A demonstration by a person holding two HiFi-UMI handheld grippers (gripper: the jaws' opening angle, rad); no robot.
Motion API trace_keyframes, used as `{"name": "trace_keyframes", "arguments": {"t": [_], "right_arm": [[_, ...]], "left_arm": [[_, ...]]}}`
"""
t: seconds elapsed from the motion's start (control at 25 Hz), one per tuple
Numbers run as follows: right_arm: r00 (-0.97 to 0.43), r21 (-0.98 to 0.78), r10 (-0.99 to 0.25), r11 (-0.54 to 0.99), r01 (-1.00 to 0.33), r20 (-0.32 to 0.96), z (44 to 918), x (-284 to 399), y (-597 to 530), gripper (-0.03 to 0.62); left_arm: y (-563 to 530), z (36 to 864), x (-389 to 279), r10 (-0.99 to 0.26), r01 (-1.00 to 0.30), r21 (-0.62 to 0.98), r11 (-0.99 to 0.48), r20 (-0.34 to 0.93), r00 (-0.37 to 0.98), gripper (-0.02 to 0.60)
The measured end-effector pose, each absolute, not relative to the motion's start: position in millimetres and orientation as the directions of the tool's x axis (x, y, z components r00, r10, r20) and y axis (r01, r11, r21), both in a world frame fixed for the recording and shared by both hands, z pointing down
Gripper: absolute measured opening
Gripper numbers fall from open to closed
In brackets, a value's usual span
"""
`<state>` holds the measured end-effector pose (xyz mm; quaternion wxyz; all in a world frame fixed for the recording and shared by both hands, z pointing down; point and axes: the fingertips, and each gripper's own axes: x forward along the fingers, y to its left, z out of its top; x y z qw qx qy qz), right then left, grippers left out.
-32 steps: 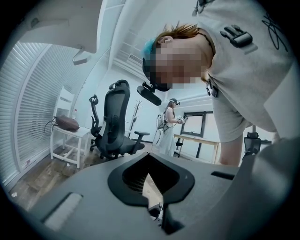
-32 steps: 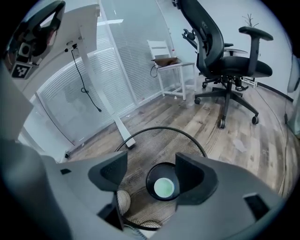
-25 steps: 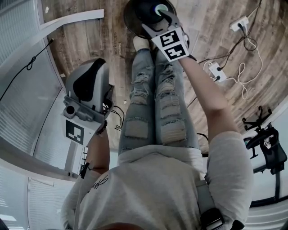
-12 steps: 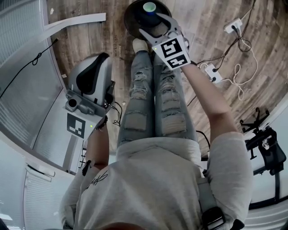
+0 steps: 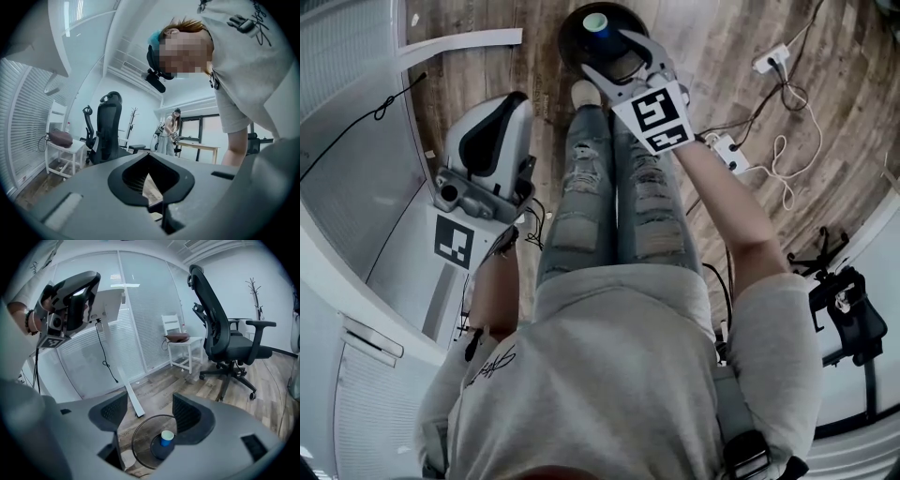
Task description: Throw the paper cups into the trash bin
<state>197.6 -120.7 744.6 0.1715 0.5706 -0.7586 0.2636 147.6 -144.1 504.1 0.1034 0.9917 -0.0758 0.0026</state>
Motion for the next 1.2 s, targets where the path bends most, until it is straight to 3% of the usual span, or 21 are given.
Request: {"name": "trace_keyframes", "arguments": {"t": [1.2], "right_arm": [[-0.256, -0.190, -0.886, 0.195, -0.962, 0.387, 532, 217, -107, 0.301]], "left_arm": [[-128, 401, 159, -0.119, -0.116, 0.149, -0.982, -0.011, 0.993, 0.003]]}}
